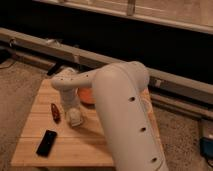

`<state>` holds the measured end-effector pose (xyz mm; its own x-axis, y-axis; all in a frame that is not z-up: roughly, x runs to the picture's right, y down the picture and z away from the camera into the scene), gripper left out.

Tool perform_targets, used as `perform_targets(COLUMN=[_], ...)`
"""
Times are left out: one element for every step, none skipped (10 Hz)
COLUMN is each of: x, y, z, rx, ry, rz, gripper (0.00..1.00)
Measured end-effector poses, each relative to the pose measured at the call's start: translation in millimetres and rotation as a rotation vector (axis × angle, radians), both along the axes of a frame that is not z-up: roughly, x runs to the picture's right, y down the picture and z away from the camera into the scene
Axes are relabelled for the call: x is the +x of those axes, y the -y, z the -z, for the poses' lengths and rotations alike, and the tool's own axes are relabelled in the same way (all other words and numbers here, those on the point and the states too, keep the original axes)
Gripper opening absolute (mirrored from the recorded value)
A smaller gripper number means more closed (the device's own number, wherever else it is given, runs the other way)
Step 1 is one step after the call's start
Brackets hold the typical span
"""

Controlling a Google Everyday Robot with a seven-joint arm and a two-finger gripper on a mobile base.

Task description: Wipe the white sponge on the table

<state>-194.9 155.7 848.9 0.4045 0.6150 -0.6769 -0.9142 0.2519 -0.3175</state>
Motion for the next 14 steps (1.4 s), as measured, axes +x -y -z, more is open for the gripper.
perform_targets(x=[-1,1,3,2,1,0,0,0,1,1,2,1,1,2], y=[-1,0,-1,-1,-2,-3,-5,-6,-6,-7,-7,-8,-8,-9], z=[-3.1,-5.5,-8.4,-9.9,-11.5,-13.2,-15.2,-17.0,-18.7,-19.7,-20.9,-21.6,-21.9,-22.3], rx=[-0.006,-0.008,-0.012,-0.014,-0.017,-0.02,-0.023,-0.027,-0.03,-0.032,-0.035,-0.037,-0.039,-0.041], ry=[-0.002,-0.005,-0.01,-0.01,-0.011,-0.012,-0.015,-0.016,-0.018,-0.019,-0.021,-0.022,-0.023,-0.025], rz=[0.002,0.004,0.006,0.01,0.015,0.021,0.027,0.032,0.035,0.037,0.039,0.041,0.042,0.043], gripper=[0.65,0.65,0.65,0.65,0.65,0.65,0.64,0.57,0.47,0.41,0.39,0.39,0.39,0.39])
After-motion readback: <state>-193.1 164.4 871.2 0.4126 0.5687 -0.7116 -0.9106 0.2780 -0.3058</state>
